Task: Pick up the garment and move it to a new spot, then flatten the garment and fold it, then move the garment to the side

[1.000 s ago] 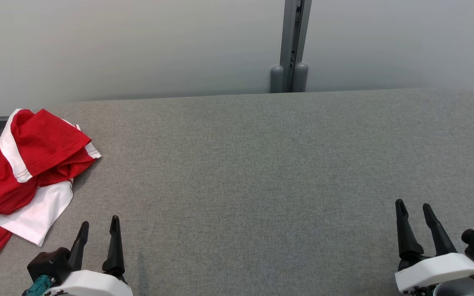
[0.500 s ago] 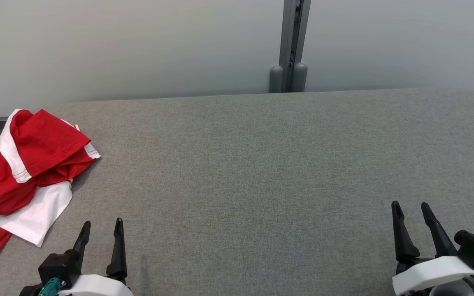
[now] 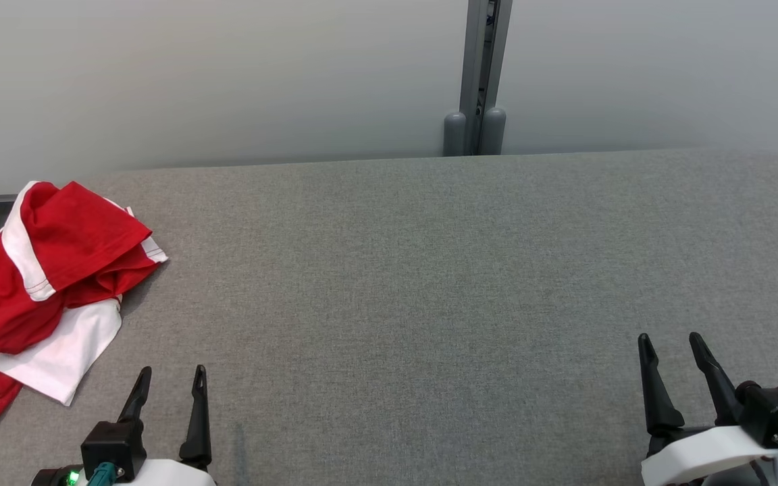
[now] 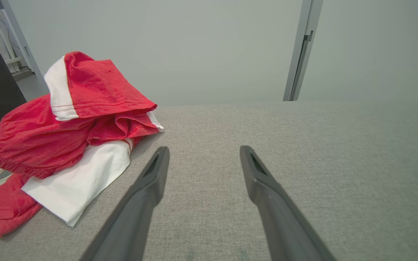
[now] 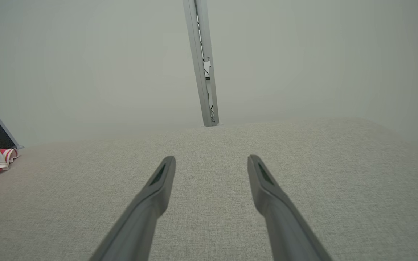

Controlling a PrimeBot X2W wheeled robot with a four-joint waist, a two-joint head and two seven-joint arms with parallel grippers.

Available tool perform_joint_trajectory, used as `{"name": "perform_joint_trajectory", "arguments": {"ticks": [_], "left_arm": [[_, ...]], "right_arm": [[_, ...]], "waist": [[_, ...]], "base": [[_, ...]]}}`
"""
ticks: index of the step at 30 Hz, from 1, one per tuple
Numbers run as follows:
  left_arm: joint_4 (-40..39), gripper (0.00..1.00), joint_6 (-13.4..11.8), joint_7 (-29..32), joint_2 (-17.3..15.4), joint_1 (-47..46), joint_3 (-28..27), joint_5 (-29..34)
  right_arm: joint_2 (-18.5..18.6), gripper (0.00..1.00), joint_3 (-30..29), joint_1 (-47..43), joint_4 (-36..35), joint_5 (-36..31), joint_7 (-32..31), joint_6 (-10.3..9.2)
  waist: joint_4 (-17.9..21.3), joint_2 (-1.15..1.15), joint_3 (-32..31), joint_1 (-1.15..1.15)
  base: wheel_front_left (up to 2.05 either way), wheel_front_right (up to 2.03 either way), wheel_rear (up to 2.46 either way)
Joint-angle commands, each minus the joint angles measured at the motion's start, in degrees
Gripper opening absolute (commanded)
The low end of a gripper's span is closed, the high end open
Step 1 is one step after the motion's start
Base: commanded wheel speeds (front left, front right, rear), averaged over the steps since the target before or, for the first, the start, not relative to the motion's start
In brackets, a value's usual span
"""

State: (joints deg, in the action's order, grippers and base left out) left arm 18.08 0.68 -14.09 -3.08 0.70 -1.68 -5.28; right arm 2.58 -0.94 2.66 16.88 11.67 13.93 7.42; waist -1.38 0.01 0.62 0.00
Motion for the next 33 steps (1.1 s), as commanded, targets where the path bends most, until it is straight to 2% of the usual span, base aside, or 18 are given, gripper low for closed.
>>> {"name": "perform_joint_trajectory", "arguments": {"ticks": [1, 10, 18, 23, 33], "left_arm": [[0.08, 1.00, -0.31, -0.48, -0.39, 0.38, -0.08, 1.64], [0.32, 1.00, -0.49, -1.23, -0.36, 0.64, -0.28, 4.48], [0.36, 1.00, -0.57, -1.19, -0.24, -0.07, -0.81, 3.78], [0.62, 1.00, -0.50, -1.17, -0.16, -0.62, -1.35, 3.44], [0.69, 1.00, -1.10, -1.12, -0.07, -0.25, -4.36, 2.22]], "right_arm": [[0.52, 1.00, 0.05, -0.60, 0.00, -1.50, 0.67, 0.11], [0.55, 1.00, 0.09, -0.70, 0.23, -4.51, 1.52, 0.11], [0.51, 1.00, 0.27, -0.70, 0.09, -4.32, 1.41, 0.12], [0.50, 1.00, 0.99, -0.74, 0.15, -4.24, 1.37, 0.12], [0.49, 1.00, 5.17, 0.86, 1.03, -3.33, 1.36, 0.12]], "waist": [[-0.02, -0.01, -0.08, 0.00], [-0.12, -0.01, -0.07, 0.00], [-1.30, -0.01, 0.35, 0.00], [-4.45, -0.01, 0.61, 0.00], [-13.35, -0.01, 2.01, 0.00]], "base": [[0.00, 0.00, 0.00], [0.00, 0.00, 0.00], [0.00, 0.00, 0.00], [0.00, 0.00, 0.00], [0.00, 0.00, 0.00]]}}
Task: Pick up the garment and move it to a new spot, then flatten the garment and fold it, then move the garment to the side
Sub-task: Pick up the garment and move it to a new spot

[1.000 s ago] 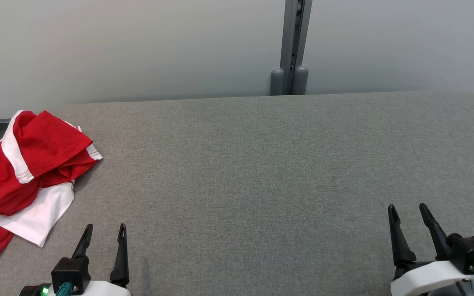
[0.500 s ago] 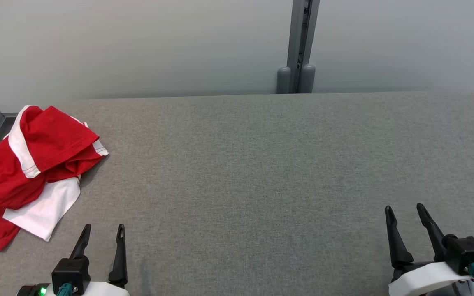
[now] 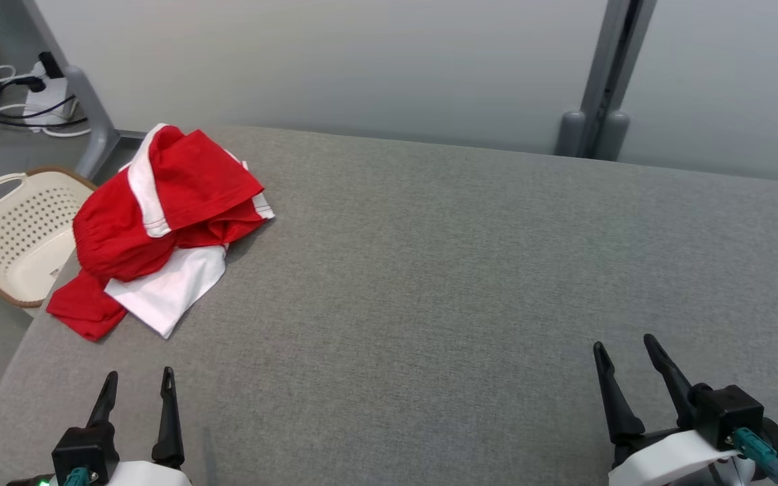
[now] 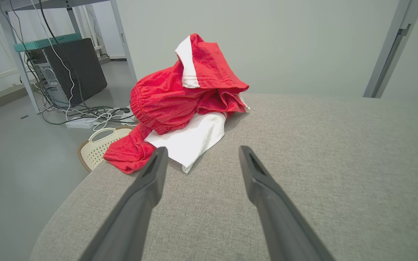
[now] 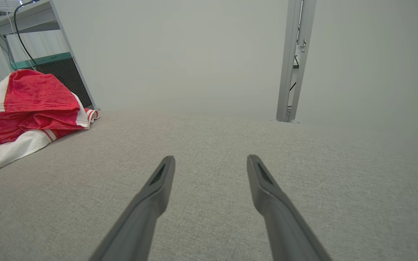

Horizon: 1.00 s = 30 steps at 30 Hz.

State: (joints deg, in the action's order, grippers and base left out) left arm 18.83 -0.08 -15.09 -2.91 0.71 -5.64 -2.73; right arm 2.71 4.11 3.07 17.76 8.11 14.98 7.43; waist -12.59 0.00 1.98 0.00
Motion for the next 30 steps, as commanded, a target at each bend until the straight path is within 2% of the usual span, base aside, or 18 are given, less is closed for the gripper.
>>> {"name": "perform_joint_trajectory", "arguments": {"ticks": [1, 8, 14, 20, 30], "left_arm": [[0.04, 1.00, -0.32, -0.12, -0.23, -0.27, -0.58, -0.26], [0.15, 1.00, -0.37, -0.12, -0.11, 0.16, -3.20, -0.74], [0.72, 1.00, -0.04, -0.12, -0.07, 0.13, -3.89, -1.75], [1.53, 1.00, 0.70, -0.12, -0.06, -1.19, -4.28, -3.65], [7.44, 1.00, 4.39, -0.12, -0.09, -8.88, -6.61, -5.30]], "right_arm": [[0.37, 1.00, 0.44, 0.55, 0.28, 0.25, 0.30, 0.10], [0.38, 1.00, 2.95, 1.93, 1.07, 0.03, 0.31, 0.07], [0.39, 1.00, 3.66, 2.61, 1.58, -0.35, 0.30, 0.07], [0.38, 1.00, 4.15, 3.58, 1.69, -0.74, 0.30, 0.07], [1.57, 1.00, 3.71, 5.38, 2.08, -2.14, 0.30, 0.07]], "waist": [[-3.18, 0.00, 0.84, 0.00], [-9.78, 0.00, 2.09, 0.00], [-12.53, 0.00, 2.89, 0.00], [-12.51, 0.00, 4.02, 0.00], [-8.87, 0.00, 8.82, 0.00]], "base": [[0.00, 0.00, 0.00], [0.00, 0.00, 0.00], [0.00, 0.00, 0.00], [0.00, 0.00, 0.00], [0.00, 0.00, 0.00]]}}
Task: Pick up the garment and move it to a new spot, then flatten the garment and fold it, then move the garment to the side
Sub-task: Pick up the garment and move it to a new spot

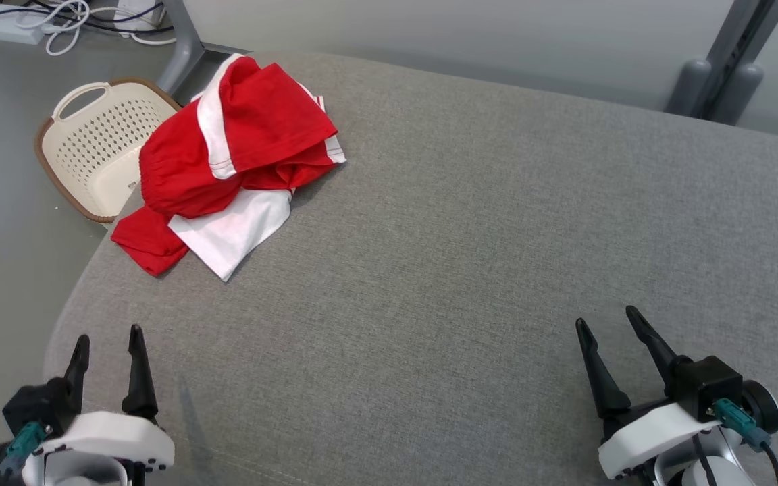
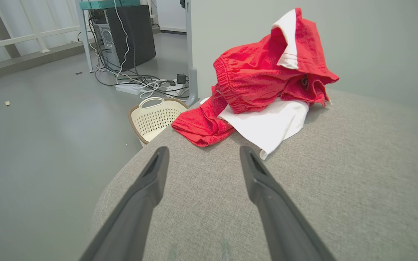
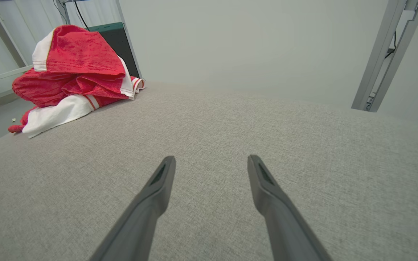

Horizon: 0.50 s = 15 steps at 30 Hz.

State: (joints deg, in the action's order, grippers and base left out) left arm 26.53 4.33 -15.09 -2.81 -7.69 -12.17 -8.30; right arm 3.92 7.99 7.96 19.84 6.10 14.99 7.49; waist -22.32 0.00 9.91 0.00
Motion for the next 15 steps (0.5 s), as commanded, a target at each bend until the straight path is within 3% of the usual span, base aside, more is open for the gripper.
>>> {"name": "perform_joint_trajectory", "arguments": {"ticks": [1, 10, 15], "left_arm": [[0.24, 1.00, 0.37, -0.12, -0.30, -1.88, -0.27, 0.43], [7.21, 1.00, 2.95, -0.12, -5.06, -17.88, -0.24, -1.64], [13.58, 1.00, 3.15, -0.12, -9.02, -26.73, 5.29, -4.90]], "right_arm": [[0.60, 1.00, -0.04, 0.89, -0.05, -0.20, 0.29, 0.01], [2.15, 1.00, 0.43, 3.35, -0.69, -0.96, 0.29, 0.01], [2.14, 1.00, 1.07, 4.43, -0.58, -1.02, 0.29, 0.01]], "waist": [[1.36, 0.00, 1.73, 0.00], [4.80, 0.00, 7.58, 0.00], [6.87, 0.00, 9.39, 0.00]], "base": [[0.00, 0.00, 0.00], [0.00, 0.00, 0.00], [0.00, 0.00, 0.00]]}}
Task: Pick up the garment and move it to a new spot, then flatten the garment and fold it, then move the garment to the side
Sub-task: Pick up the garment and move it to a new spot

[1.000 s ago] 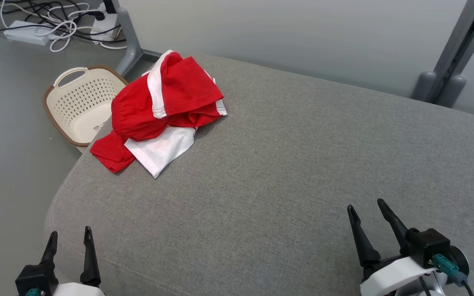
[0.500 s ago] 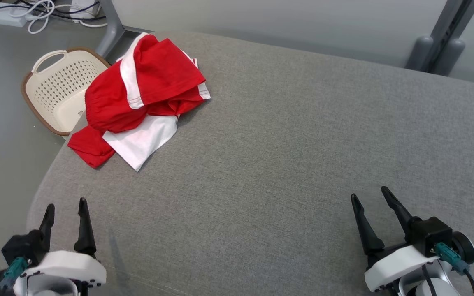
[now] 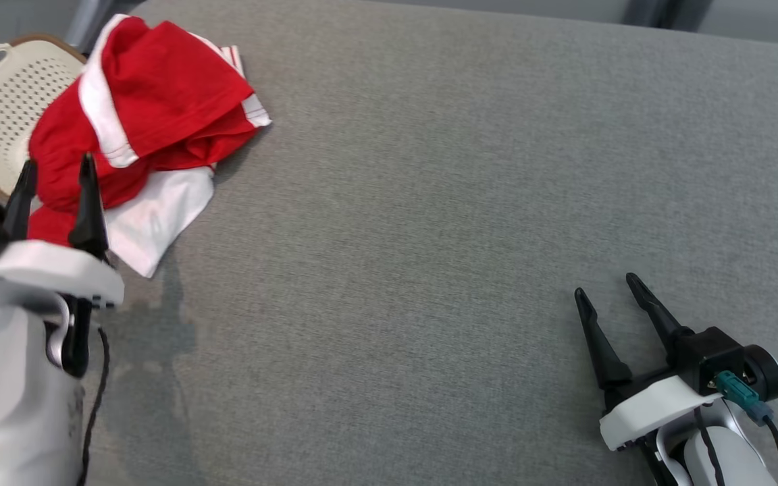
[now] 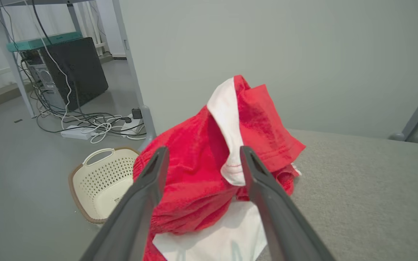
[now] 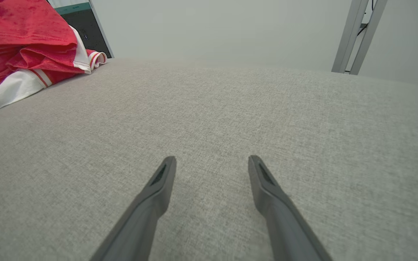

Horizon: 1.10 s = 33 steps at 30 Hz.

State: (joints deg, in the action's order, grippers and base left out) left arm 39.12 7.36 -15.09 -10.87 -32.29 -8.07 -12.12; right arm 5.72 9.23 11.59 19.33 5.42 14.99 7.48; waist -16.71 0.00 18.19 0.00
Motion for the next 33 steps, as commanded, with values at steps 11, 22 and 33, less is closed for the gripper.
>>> {"name": "perform_joint_trajectory", "arguments": {"ticks": [11, 22, 33], "left_arm": [[16.24, 1.00, 0.11, 3.16, -8.20, -14.53, 14.12, -12.34], [21.95, 0.00, 0.12, 3.77, -10.79, -18.90, 20.25, -15.66], [15.19, 0.00, 0.11, 0.17, -11.71, -23.62, 30.37, -11.89]], "right_arm": [[0.00, 1.00, 0.60, 2.17, 0.48, 0.28, 0.28, 0.02], [-0.84, 1.00, -0.33, 2.47, 0.61, 0.49, 0.16, 0.02], [-2.33, 1.00, -0.91, 0.64, 1.04, 2.55, 0.17, 0.02]], "waist": [[5.60, 0.00, 3.46, 0.00], [8.27, 0.00, 4.12, 0.00], [11.18, 0.00, -1.86, 0.00]], "base": [[0.00, 0.00, 0.00], [0.00, 0.00, 0.00], [0.00, 0.00, 0.00]]}}
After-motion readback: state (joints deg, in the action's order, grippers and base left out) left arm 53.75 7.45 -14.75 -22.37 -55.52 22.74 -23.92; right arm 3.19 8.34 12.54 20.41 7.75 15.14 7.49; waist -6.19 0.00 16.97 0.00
